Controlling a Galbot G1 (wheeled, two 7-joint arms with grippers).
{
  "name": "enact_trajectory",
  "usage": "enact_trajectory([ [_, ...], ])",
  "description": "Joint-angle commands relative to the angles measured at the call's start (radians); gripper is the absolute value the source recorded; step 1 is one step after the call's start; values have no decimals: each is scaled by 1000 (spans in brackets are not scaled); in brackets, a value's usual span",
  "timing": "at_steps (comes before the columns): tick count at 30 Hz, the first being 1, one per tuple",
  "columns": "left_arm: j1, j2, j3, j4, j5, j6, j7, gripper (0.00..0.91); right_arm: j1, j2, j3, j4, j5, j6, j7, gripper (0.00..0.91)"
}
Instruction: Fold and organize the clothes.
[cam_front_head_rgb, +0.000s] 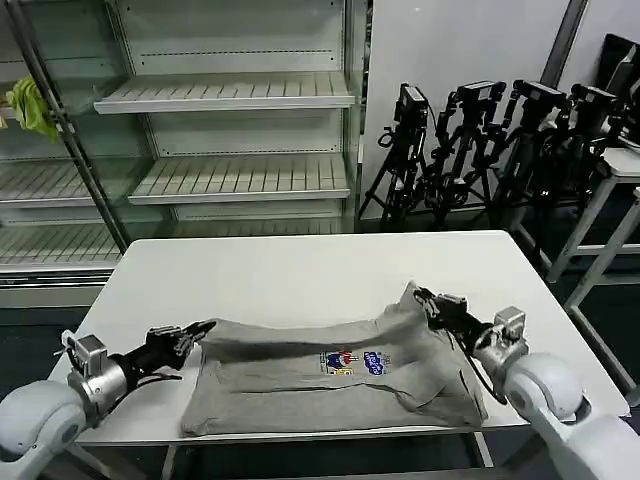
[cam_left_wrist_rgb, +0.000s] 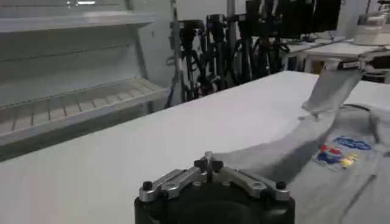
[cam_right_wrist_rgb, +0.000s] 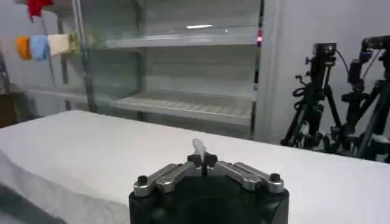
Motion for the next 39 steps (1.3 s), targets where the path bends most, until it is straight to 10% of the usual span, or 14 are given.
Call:
enact_trajectory([
  [1, 174, 7, -118, -94, 0, 2, -2, 60, -206, -59, 130, 162, -2, 2, -4, 0],
  [28, 240, -9, -119, -72, 52, -1, 6, 111, -401, -74, 263, 160, -81, 31, -49, 0],
  [29, 242, -9, -120, -72, 56, -1, 7, 232, -403, -74, 263, 160, -84, 31, -50, 695],
  [30, 248, -9, -123, -73, 61, -2, 9, 232, -410, -73, 263, 160, -93, 31, -49, 907],
  [32, 255, -8, -127, -73, 67, -2, 11, 907, -416, -73, 265, 161, -107, 29, -46, 907],
  [39, 270, -3, -146, -90, 79, 0, 5, 907, -424, -71, 274, 169, -148, 31, -35, 907],
])
